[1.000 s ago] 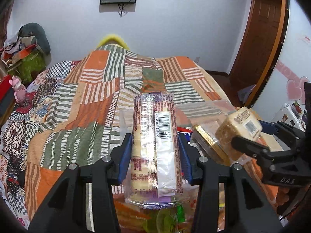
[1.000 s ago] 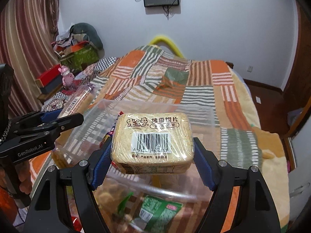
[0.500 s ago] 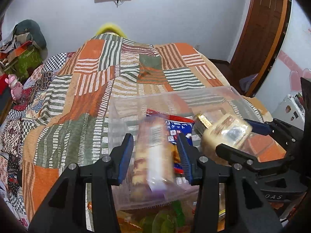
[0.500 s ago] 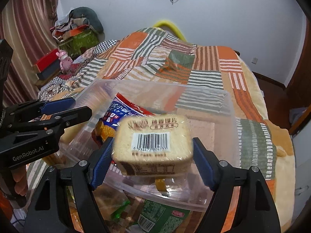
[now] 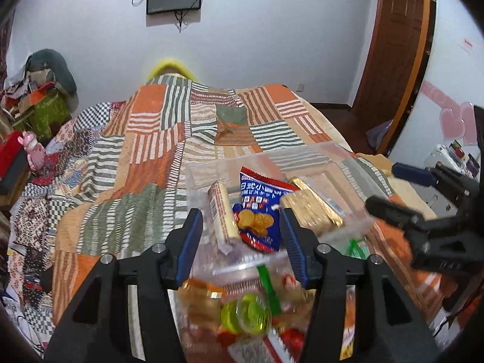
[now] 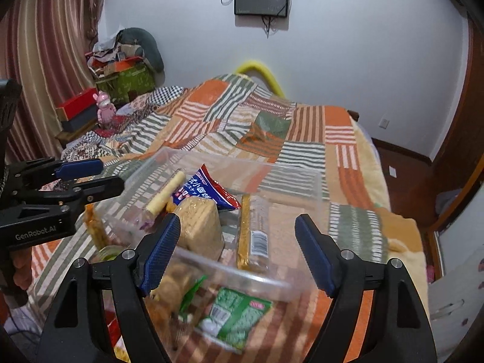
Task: Organize snacks
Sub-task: 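Carry both packs over the clear box and release them inside, then grasp the red cracker pack with the left gripper while the right grasps the bread loaf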
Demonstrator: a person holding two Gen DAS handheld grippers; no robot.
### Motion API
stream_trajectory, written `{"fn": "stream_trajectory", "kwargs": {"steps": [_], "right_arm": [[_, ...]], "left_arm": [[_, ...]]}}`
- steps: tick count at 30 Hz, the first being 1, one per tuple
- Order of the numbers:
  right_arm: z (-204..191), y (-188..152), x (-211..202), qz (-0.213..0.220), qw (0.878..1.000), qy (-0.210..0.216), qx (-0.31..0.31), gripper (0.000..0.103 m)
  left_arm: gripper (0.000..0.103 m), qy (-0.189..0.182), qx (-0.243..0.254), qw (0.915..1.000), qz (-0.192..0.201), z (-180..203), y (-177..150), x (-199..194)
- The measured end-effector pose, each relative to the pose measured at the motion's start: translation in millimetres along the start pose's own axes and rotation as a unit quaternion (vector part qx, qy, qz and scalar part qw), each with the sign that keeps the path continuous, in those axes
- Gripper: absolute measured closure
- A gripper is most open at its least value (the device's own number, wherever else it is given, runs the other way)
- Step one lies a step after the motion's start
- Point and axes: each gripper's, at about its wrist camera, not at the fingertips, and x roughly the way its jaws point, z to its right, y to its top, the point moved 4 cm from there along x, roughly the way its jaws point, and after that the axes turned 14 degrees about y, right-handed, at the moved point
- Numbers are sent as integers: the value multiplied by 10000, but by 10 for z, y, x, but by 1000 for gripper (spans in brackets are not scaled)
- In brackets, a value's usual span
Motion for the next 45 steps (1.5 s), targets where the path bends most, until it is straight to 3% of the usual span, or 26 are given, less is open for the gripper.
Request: {"fn": "stream_trajectory", "kwargs": {"steps": [5, 12, 18, 25, 35, 40, 45], "right_arm": [[-68, -110, -209, 54, 10000, -15, -22, 25], [-135, -342, -363, -39, 9999, 37, 106, 25], [-171, -647, -438, -83, 9995, 20, 299, 20], [-202, -1048, -324, -510, 9983, -35, 287, 18], [-224, -1260, -193, -855, 9954, 78, 426, 11], [-241, -1281, -175, -874, 9950, 86, 470, 6], [-303, -1334, -101, -1007, 9936, 178, 484, 5]], "left_arm": [[42, 38, 91, 9999, 24, -51, -209, -247], [38, 28, 115, 9996, -259, -39, -620, -404], [36, -180, 88, 9973, -712, 123, -985, -325], [27, -257, 63, 9931, -1144, 312, -1291, -173], [18, -294, -241, 9883, -1478, 294, -1580, 53], [19, -348, -343, 9875, -1498, 248, -1610, 102], [33, -358, -251, 9902, -1324, 266, -1576, 73]]}}
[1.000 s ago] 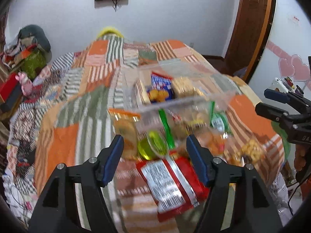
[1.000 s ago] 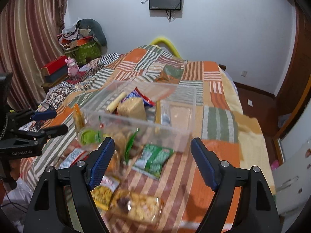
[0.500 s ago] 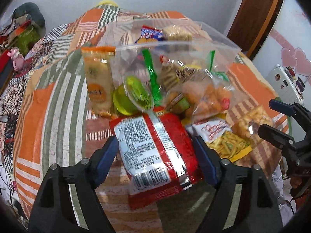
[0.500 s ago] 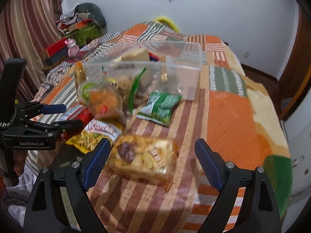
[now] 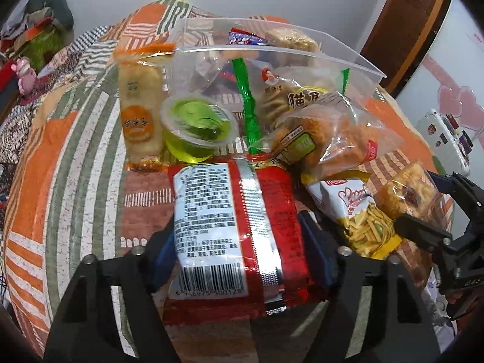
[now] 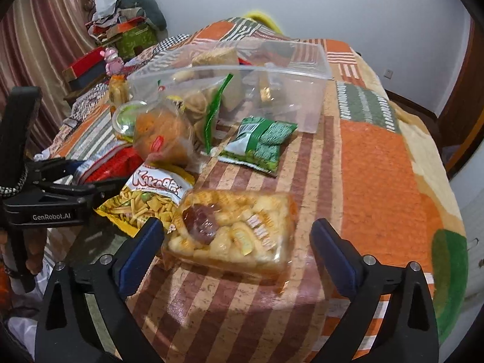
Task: Organize snacks
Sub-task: 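Grasp the red cracker pack with the left gripper while the right grasps the bread loaf, then lower both packs into the clear box and open both grippers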
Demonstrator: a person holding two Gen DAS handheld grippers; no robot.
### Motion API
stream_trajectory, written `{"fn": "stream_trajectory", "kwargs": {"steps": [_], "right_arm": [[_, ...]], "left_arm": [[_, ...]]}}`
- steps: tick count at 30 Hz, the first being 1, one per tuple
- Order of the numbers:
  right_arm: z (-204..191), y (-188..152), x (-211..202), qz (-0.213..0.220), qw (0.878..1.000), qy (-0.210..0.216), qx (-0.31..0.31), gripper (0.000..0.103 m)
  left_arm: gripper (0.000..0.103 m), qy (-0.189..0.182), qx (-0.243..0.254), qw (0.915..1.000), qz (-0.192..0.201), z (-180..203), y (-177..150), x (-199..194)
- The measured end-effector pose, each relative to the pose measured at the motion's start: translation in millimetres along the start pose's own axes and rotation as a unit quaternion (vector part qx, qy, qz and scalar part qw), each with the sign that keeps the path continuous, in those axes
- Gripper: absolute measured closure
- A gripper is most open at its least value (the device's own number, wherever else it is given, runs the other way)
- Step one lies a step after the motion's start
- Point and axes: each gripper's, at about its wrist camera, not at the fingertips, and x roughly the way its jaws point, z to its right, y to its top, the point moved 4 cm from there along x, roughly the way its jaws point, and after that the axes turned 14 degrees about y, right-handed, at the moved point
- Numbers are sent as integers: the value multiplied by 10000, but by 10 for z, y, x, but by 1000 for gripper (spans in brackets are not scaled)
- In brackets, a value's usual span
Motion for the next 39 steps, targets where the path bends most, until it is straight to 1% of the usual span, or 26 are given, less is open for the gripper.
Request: {"fn": "stream_trajectory", "kwargs": {"steps": [1, 3, 4, 6, 7, 10, 16, 20, 24, 31, 39], "right_arm": [[-10, 2, 19, -22, 10000, 11, 8, 5], [-4, 12, 36, -12, 10000, -21, 32, 5], [1, 18, 36, -6, 10000, -40, 36, 7], [11, 28, 25, 18, 10000, -39, 55, 15], [12, 32, 17, 19, 10000, 16, 63, 26], [27, 32, -6, 46, 9999, 36, 100, 29], [83, 44, -109, 198, 9996, -6, 186, 31], [133, 104, -231, 377, 9990, -85, 211, 31], [206, 187, -353, 581, 9979, -141, 266, 31], [277, 429, -519, 944, 9949, -218, 285, 31], [313, 726, -559, 1237, 9917, -273, 195, 31]], "left_arm": [[35, -13, 1, 10000, 11, 3, 1, -9], [36, -35, -3, 10000, 40, -3, -12, -41], [36, -36, 8, 10000, 52, -6, -20, -52], [36, 11, 65, 9999, 106, -6, -42, -89], [36, 41, 91, 9999, 129, 6, -50, -106], [36, 85, 136, 9997, 194, 3, -62, -178], [36, 166, 37, 9992, 366, -84, -16, -350], [36, 169, -72, 9983, 548, -160, 57, -508], [36, 215, -59, 9969, 752, -170, 152, -644], [36, 222, -97, 9940, 1064, -197, 434, -774], [36, 227, -113, 9907, 1339, -212, 841, -793]]}}
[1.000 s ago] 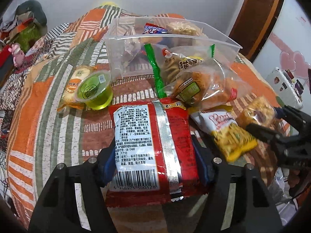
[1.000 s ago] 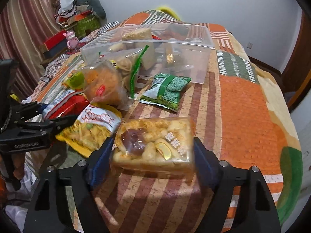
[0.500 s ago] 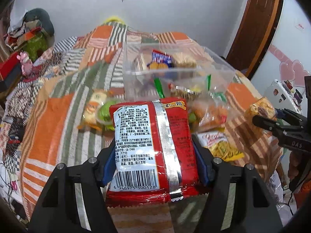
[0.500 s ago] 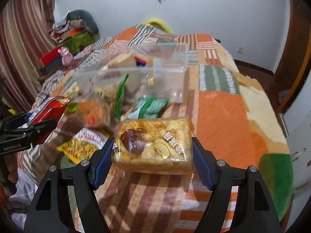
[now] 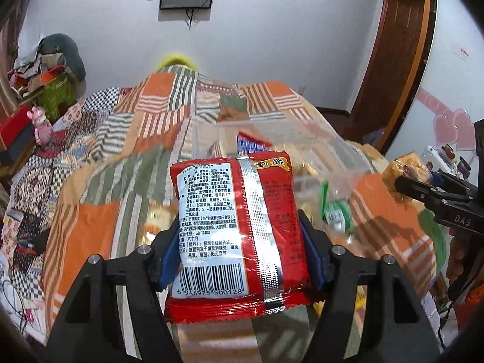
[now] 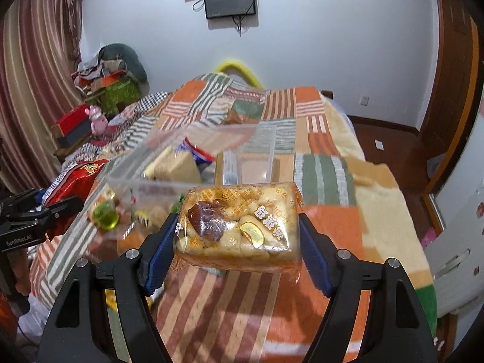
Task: Organize snacks
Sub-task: 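Lower both packs into the clear box and open both grippers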
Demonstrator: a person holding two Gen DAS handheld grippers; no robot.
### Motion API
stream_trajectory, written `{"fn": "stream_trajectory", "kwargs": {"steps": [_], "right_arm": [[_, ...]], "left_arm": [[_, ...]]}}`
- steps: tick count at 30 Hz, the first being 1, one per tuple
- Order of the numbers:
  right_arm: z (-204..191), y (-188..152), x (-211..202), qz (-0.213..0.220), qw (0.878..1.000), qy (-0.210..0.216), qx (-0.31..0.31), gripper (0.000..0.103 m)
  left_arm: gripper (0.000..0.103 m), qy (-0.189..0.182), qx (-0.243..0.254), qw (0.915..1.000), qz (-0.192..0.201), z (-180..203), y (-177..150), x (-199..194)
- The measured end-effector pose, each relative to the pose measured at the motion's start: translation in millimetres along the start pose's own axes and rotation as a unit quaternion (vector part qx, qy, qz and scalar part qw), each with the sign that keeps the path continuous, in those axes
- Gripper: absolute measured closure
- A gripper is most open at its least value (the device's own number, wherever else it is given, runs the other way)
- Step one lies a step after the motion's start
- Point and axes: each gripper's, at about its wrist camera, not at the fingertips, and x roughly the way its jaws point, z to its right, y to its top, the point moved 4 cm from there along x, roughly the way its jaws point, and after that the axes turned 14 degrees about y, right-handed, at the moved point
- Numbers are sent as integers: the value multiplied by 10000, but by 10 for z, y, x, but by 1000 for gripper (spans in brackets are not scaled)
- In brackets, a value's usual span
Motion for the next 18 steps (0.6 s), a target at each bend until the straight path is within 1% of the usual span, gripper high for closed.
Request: {"fn": "stream_trajectory", "kwargs": {"steps": [2, 9, 14, 18], "right_arm": [[1, 66, 29, 63, 10000, -9, -25, 31], [24, 284, 229, 143, 9999, 6, -74, 31], [54, 381, 453, 67, 9999, 112, -33, 31], [67, 424, 640, -61, 9998, 162, -52, 31]], "left_arm": [[36, 12, -2, 10000, 71, 11, 94, 18], [36, 33, -17, 9998, 198, 22, 469, 279], [36, 46, 43, 9999, 151, 40, 619, 538], [36, 23, 36, 10000, 13, 54, 683, 787]]}}
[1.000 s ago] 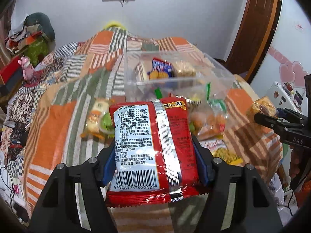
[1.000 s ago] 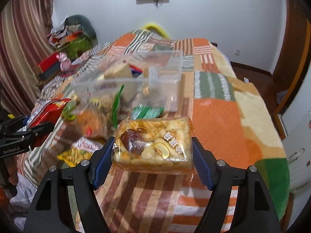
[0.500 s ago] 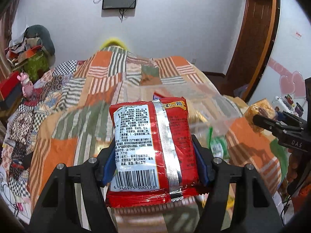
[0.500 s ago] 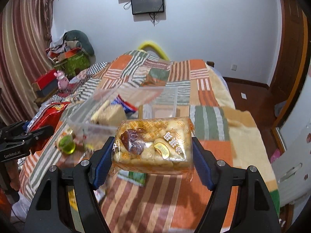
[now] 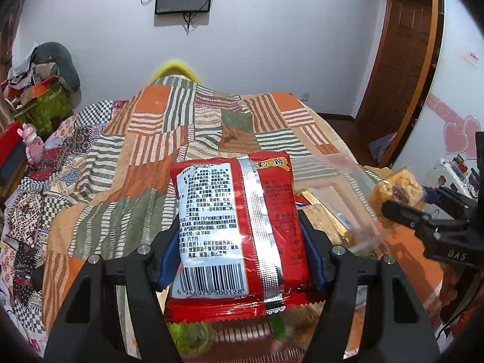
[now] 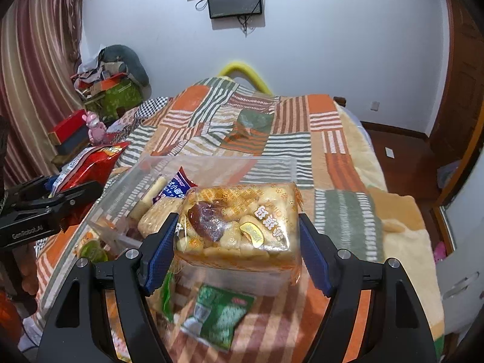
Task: Organize snacks
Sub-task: 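Lower both packs into the clear box and open both grippers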
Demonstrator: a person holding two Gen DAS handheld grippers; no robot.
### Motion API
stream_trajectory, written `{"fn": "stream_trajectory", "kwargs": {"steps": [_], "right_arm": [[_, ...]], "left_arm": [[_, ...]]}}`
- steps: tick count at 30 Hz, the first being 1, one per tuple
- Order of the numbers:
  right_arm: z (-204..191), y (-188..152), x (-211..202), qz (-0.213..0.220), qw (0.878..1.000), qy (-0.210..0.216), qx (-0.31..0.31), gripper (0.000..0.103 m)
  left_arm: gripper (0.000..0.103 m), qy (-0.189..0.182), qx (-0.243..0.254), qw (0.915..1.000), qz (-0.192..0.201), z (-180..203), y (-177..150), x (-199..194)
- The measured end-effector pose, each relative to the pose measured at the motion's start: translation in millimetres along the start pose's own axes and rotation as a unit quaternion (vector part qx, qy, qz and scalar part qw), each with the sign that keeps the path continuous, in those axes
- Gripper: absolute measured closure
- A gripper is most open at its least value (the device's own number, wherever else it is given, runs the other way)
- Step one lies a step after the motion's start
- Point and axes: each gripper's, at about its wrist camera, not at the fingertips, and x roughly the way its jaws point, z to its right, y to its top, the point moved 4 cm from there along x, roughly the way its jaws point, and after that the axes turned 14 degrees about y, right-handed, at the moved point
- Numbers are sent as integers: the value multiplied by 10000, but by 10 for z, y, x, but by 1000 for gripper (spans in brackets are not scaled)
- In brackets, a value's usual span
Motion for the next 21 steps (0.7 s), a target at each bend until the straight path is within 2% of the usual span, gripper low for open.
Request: {"fn": "stream_trajectory", "kwargs": {"steps": [13, 18, 21], "right_arm": [[36, -62, 409, -522, 9985, 92, -110, 29], [29, -26, 350, -454, 9987, -18, -239, 29], [19, -2, 285, -431, 9986, -13, -293, 28]], "left_arm": [[36, -95, 9, 9993, -361, 113, 5, 541], [35, -194, 35, 9983, -540, 130, -31, 606], [34, -215, 27, 9987, -460, 97, -25, 508]]}}
